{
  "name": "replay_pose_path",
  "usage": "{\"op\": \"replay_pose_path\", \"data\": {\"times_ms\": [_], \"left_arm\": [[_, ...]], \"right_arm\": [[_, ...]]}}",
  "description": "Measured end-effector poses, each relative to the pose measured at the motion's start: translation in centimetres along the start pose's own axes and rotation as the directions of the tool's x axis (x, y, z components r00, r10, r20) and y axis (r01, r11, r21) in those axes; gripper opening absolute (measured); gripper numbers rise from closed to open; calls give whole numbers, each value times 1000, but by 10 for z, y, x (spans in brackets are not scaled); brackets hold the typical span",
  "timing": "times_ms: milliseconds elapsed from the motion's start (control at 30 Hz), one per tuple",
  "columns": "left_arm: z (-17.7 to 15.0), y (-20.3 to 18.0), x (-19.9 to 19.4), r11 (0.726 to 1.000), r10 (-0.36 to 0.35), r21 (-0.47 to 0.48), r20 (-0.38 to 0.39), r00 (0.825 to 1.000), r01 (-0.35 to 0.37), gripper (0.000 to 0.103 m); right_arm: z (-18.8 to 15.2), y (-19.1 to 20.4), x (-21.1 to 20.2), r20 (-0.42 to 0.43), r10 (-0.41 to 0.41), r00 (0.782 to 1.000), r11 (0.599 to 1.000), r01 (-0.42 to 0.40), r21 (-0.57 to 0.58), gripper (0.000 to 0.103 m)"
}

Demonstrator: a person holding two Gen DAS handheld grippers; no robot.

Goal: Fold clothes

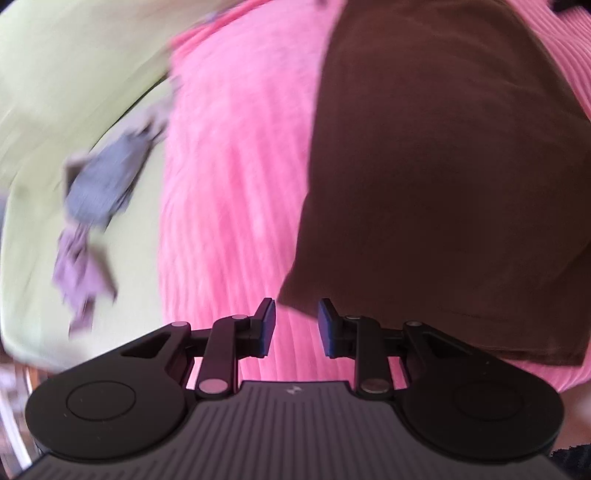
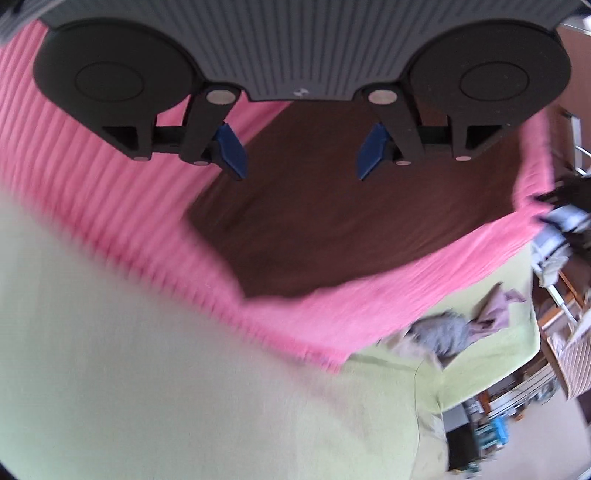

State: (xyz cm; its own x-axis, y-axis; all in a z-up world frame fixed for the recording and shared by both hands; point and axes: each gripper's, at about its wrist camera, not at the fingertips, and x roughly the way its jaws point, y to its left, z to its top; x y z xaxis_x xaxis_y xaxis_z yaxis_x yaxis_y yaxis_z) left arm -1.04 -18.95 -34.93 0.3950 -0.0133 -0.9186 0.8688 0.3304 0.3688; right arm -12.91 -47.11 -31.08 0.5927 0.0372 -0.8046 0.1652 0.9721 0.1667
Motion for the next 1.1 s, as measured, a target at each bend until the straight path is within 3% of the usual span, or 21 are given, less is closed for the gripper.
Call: {"op": "replay_pose_path", "data": {"times_ms": [67, 133, 200, 300, 367, 433, 500, 600, 667, 733, 800, 833, 900, 967, 1033, 1100], "left_arm": [[1, 7, 13, 998, -40, 57, 17, 999, 39, 32], [-4, 16, 27, 987, -109, 123, 47, 993, 103, 13], [-11, 21, 34, 972, -190, 156, 72, 979, 177, 2], [-21, 29, 35, 936, -289, 240, 107, 951, 258, 0], [-23, 47, 40, 911, -380, 204, 76, 922, 358, 0], [-23, 58, 52, 911, -392, 156, 32, 919, 383, 0], [-29, 59, 64, 930, -310, 198, -25, 950, 309, 0], [-48, 51, 36, 896, -306, 351, 41, 951, 273, 1], [-59, 43, 18, 863, -328, 437, 101, 939, 254, 3], [-69, 26, 4, 816, -333, 547, 175, 927, 189, 6], [-78, -4, -1, 725, -335, 682, 232, 913, 93, 8], [-81, -16, 0, 684, -335, 727, 243, 910, 58, 16], [-90, -33, 6, 606, -317, 795, 269, 909, -24, 17], [-98, -45, 15, 545, -300, 833, 296, 907, -91, 17], [-99, -47, 21, 532, -305, 841, 299, 904, -99, 18], [-97, -46, 23, 545, -315, 834, 291, 903, -79, 20]], "right_arm": [[-24, 37, -7, -41, -32, 999, 997, 35, 65, 63], [-46, 78, -9, -70, -86, 994, 983, 96, 155, 63], [-65, 115, -11, -73, -141, 987, 952, 155, 265, 63], [-91, 171, -4, -68, -223, 972, 886, 231, 402, 63], [-104, 198, -1, -86, -260, 962, 842, 270, 468, 63], [-117, 227, 1, -102, -269, 958, 806, 282, 520, 63], [-127, 246, 3, -113, -288, 951, 790, 303, 533, 63], [-142, 268, 1, -100, -345, 933, 757, 340, 559, 60], [-148, 268, -3, -67, -371, 926, 735, 337, 589, 32], [-154, 261, 0, -35, -394, 918, 682, 318, 659, 31], [-162, 252, 6, -14, -422, 906, 614, 297, 731, 31], [-165, 249, 9, -14, -437, 899, 586, 296, 754, 31], [-171, 244, 14, -12, -460, 888, 549, 295, 782, 31], [-175, 242, 18, 2, -474, 880, 531, 284, 798, 31], [-178, 241, 25, 15, -489, 872, 523, 280, 805, 31], [-181, 238, 30, 24, -496, 868, 510, 269, 817, 31]]}}
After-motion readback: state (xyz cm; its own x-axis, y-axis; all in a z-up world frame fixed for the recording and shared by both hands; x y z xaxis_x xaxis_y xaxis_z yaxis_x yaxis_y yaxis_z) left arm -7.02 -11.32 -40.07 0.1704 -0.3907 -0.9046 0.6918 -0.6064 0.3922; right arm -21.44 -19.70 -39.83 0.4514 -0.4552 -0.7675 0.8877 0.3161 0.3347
